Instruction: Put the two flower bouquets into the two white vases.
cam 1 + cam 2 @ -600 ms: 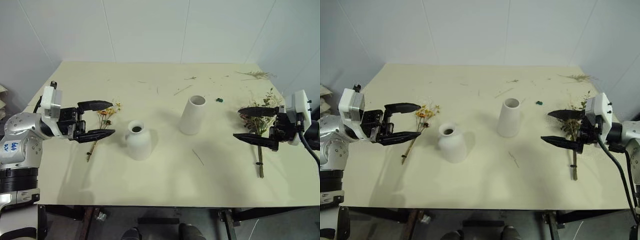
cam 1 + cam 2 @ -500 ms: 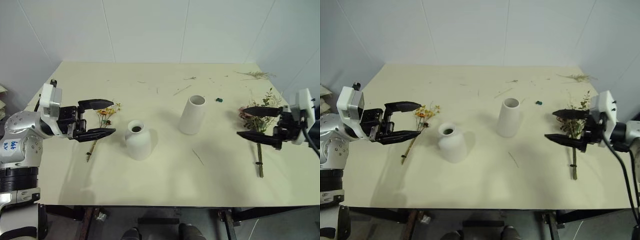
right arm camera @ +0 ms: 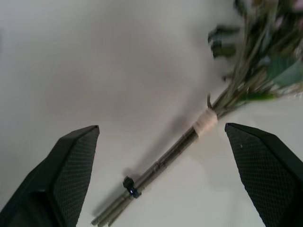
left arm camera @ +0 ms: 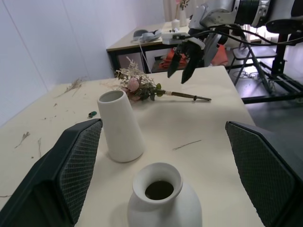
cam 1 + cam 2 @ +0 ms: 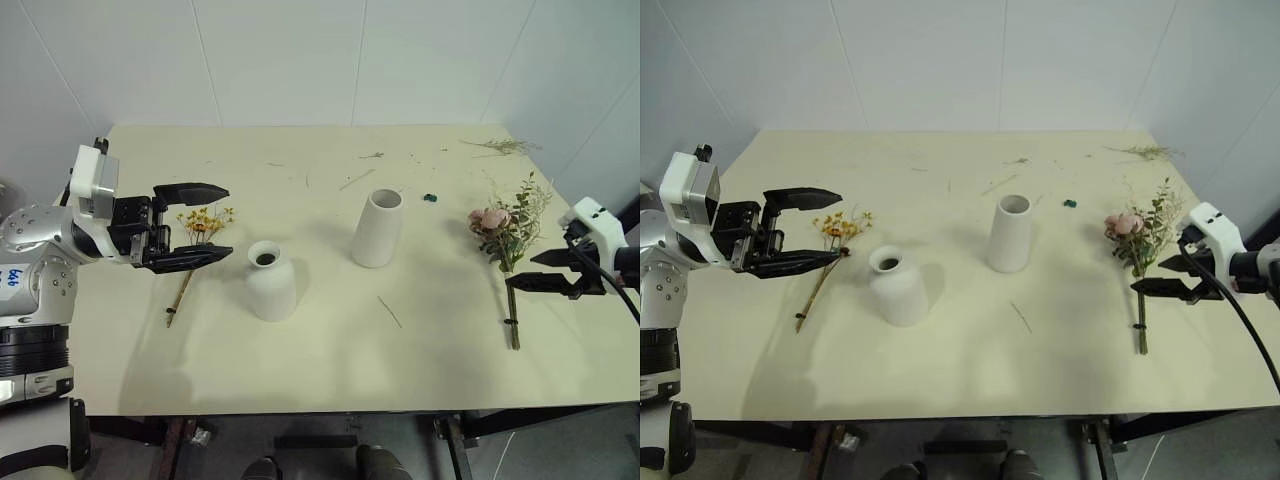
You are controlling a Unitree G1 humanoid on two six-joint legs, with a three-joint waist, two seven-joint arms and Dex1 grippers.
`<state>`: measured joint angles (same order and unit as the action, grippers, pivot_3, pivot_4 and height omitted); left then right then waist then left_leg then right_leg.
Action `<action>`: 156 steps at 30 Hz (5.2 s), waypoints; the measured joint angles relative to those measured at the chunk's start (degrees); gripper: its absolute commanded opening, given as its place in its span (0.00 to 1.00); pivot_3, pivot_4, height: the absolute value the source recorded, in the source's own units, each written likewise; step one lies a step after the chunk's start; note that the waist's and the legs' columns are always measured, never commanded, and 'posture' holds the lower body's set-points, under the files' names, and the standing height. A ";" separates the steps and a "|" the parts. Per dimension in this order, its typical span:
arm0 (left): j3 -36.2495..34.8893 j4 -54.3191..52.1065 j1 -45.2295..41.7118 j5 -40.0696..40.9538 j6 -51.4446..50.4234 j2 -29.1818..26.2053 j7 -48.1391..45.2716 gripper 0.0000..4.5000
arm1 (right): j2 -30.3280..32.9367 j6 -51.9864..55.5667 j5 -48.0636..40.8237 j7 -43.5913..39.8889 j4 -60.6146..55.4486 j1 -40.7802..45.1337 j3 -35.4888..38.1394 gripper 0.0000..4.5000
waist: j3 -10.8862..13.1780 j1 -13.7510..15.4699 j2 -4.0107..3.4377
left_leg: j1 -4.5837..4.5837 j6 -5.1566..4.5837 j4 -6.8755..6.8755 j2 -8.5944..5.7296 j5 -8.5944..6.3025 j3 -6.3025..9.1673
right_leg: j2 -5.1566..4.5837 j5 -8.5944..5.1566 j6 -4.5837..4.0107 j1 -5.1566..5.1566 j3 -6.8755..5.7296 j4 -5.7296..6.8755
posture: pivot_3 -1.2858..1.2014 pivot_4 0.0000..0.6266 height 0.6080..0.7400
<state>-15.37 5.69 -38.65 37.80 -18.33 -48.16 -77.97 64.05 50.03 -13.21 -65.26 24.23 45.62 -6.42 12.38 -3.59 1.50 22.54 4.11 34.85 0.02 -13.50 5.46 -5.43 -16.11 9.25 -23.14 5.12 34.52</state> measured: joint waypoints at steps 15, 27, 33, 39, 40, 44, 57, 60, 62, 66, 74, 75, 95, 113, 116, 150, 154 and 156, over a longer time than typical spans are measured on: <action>-6.93 -13.00 9.71 2.58 -3.75 -1.02 9.69 1.00 | -15.86 -3.89 14.12 12.99 37.59 20.77 -5.55 0.86 | 0.01 0.20 -0.03 | 0.63 0.02 0.21 -0.04 0.02 0.03 | 0.00 -0.03 0.01 -0.67 -0.01 0.45 | 0.52 0.24 1.00; -1.97 -10.77 4.96 2.28 -9.83 0.67 17.30 1.00 | -17.60 -6.03 15.20 12.96 41.68 22.77 -3.05 0.01 | 0.01 0.26 -0.02 | 0.55 0.02 0.31 -0.09 0.08 0.09 | 0.01 0.03 0.11 -0.55 -0.01 0.54 | 0.52 0.24 1.00; 1.81 -5.70 0.99 -0.78 -9.39 2.88 19.80 1.00 | -17.64 -9.79 8.48 14.64 32.31 18.41 8.74 0.01 | 0.02 -0.05 -0.03 | 0.56 0.02 0.21 -0.07 0.08 0.10 | 0.02 0.02 0.11 -0.58 -0.02 0.50 | 0.52 0.24 1.00; 5.19 -2.33 -2.63 -2.46 -8.66 5.83 19.61 1.00 | -25.72 -23.09 -6.94 22.15 6.24 12.15 28.74 0.01 | 0.04 0.23 -0.07 | 0.61 0.07 0.22 -0.07 0.10 0.15 | 0.02 0.02 0.14 -0.61 -0.02 0.72 | 0.52 0.24 1.00; 5.35 -2.06 -3.03 -2.59 -8.51 6.05 19.45 1.00 | -26.04 -23.74 -8.59 23.36 2.96 12.34 30.13 0.01 | 0.04 0.33 -0.07 | 0.62 0.06 0.22 -0.07 0.10 0.15 | 0.01 0.02 0.14 -0.60 -0.03 0.76 | 0.52 0.24 1.00; 5.93 0.85 -5.13 -3.88 -7.56 6.97 18.69 1.00 | -29.45 -23.79 -14.31 26.31 -6.12 14.56 32.80 0.01 | 0.04 0.43 -0.07 | 0.60 0.06 0.30 -0.08 0.10 0.15 | 0.01 0.02 0.14 -0.58 -0.03 0.73 | 0.52 0.24 1.00; 7.41 3.76 -6.44 -5.70 -6.49 9.85 18.64 1.00 | -41.34 -31.36 -14.65 28.83 -2.77 17.92 23.87 0.01 | 0.04 0.17 -0.08 | 0.56 0.04 0.30 -0.09 0.16 0.17 | 0.01 0.02 0.12 -0.63 -0.02 1.02 | 0.52 0.24 1.00; 7.36 3.66 -6.43 -5.70 -6.49 10.12 19.16 1.00 | -42.59 -35.47 -13.19 28.83 1.99 18.43 23.04 0.01 | 0.04 0.23 -0.08 | 0.57 0.04 0.27 -0.08 0.16 0.18 | 0.01 0.02 0.12 -0.65 -0.02 1.02 | 0.52 0.24 1.00; 7.26 3.57 -6.38 -5.69 -6.50 10.14 19.65 1.00 | -42.68 -36.51 -12.94 28.83 3.33 19.27 22.90 0.01 | 0.04 0.25 -0.08 | 0.58 0.05 0.25 -0.08 0.17 0.19 | 0.01 0.02 0.12 -0.65 -0.02 1.00 | 0.52 0.24 1.00; 6.73 3.11 -5.96 -5.69 -6.50 10.16 20.85 1.00 | -43.77 -37.00 -12.78 28.61 3.47 19.37 22.33 0.01 | 0.04 0.14 -0.08 | 0.57 0.05 0.24 -0.08 0.17 0.19 | 0.02 0.01 0.12 -0.66 -0.02 1.00 | 0.52 0.24 1.00; 5.51 1.26 -4.63 -5.61 -6.50 10.16 22.10 1.00 | -44.04 -39.96 -12.65 28.07 4.70 18.81 21.96 0.01 | 0.03 0.04 -0.09 | 0.52 0.08 0.28 -0.08 0.20 0.20 | 0.02 0.01 0.12 -0.65 -0.02 1.08 | 0.52 0.24 1.00; 5.20 1.26 -4.31 -5.61 -6.50 10.16 22.18 1.00 | -44.04 -40.34 -12.65 28.08 5.31 19.01 22.03 0.01 | 0.03 0.05 -0.09 | 0.51 0.08 0.28 -0.08 0.21 0.20 | 0.02 0.01 0.12 -0.65 -0.02 1.07 | 0.52 0.24 1.00; 4.63 1.26 -3.60 -5.61 -5.85 10.16 22.82 1.00 | -45.74 -32.61 -15.79 27.93 -5.03 15.81 19.32 0.01 | 0.03 0.25 -0.09 | 0.56 0.08 0.24 -0.09 0.21 0.22 | 0.02 0.01 0.11 -0.68 -0.03 1.07 | 0.52 0.24 1.00; 4.47 1.26 -3.60 -5.61 -5.29 10.16 22.83 1.00 | -46.06 -39.54 -12.67 23.82 -0.09 12.04 17.21 0.17 | 0.03 0.20 -0.09 | 0.56 0.08 0.22 -0.09 0.21 0.22 | 0.02 0.01 0.11 -0.68 -0.03 1.05 | 0.52 0.24 1.00; 4.12 1.26 -3.60 -5.62 -5.18 10.05 22.86 1.00 | -46.03 -40.44 -12.01 21.84 -0.09 9.83 15.90 0.39 | 0.03 0.17 -0.09 | 0.56 0.08 0.22 -0.09 0.21 0.22 | 0.02 0.01 0.11 -0.68 -0.03 1.05 | 0.52 0.24 1.00; 15.45 3.32 -0.64 -21.10 -40.23 -8.95 33.95 1.00 | -8.27 -20.84 -25.90 -14.07 -29.65 -10.74 17.99 0.99 | 0.06 0.28 -0.06 | 0.51 0.01 0.31 -0.09 0.16 0.22 | 0.03 -0.10 0.10 -0.60 -0.03 0.91 | 0.52 0.24 1.00; 16.97 0.58 0.13 -22.36 -44.99 -8.76 36.33 1.00 | -9.03 -19.61 -27.82 -12.66 -32.22 -10.67 18.01 0.99 | 0.06 0.42 -0.06 | 0.52 0.01 0.30 -0.10 0.15 0.24 | 0.01 -0.12 0.08 -0.61 -0.04 0.89 | 0.52 0.24 1.00; 17.27 -0.16 0.84 -22.44 -45.73 -7.88 37.04 1.00 | -9.56 -19.17 -28.52 -11.86 -33.11 -10.70 18.00 0.99 | 0.06 0.56 -0.06 | 0.54 0.01 0.30 -0.10 0.16 0.24 | 0.01 -0.11 0.08 -0.61 -0.04 0.89 | 0.52 0.24 1.00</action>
<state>1.89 5.53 -37.82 15.36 -64.06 -56.04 -40.93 54.48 30.86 -41.72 -77.12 -8.88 34.92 11.58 12.44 -3.03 1.45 23.08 4.12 35.16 -0.08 -13.35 5.69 -5.42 -16.22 9.33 -23.75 5.08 35.41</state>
